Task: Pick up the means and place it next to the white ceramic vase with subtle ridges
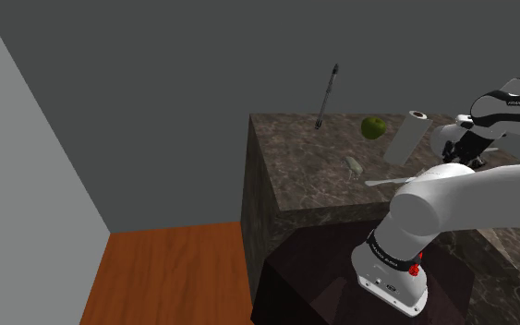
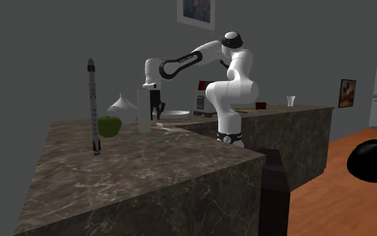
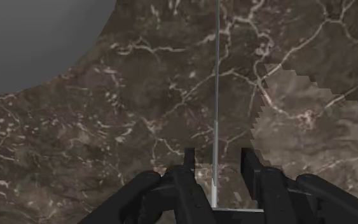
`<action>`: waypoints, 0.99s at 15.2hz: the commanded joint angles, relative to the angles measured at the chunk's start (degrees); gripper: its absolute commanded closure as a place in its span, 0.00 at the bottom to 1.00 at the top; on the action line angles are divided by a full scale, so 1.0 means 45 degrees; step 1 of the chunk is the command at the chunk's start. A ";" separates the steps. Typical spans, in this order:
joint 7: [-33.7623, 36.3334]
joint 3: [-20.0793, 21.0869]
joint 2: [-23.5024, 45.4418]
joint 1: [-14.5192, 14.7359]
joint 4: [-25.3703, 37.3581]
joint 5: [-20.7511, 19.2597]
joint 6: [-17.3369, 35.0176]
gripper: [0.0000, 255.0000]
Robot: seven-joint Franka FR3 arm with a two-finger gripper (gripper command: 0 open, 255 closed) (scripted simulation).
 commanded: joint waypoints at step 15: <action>-0.0314 0.1520 -0.0220 -0.0597 0.0785 0.0839 -0.1473 0.00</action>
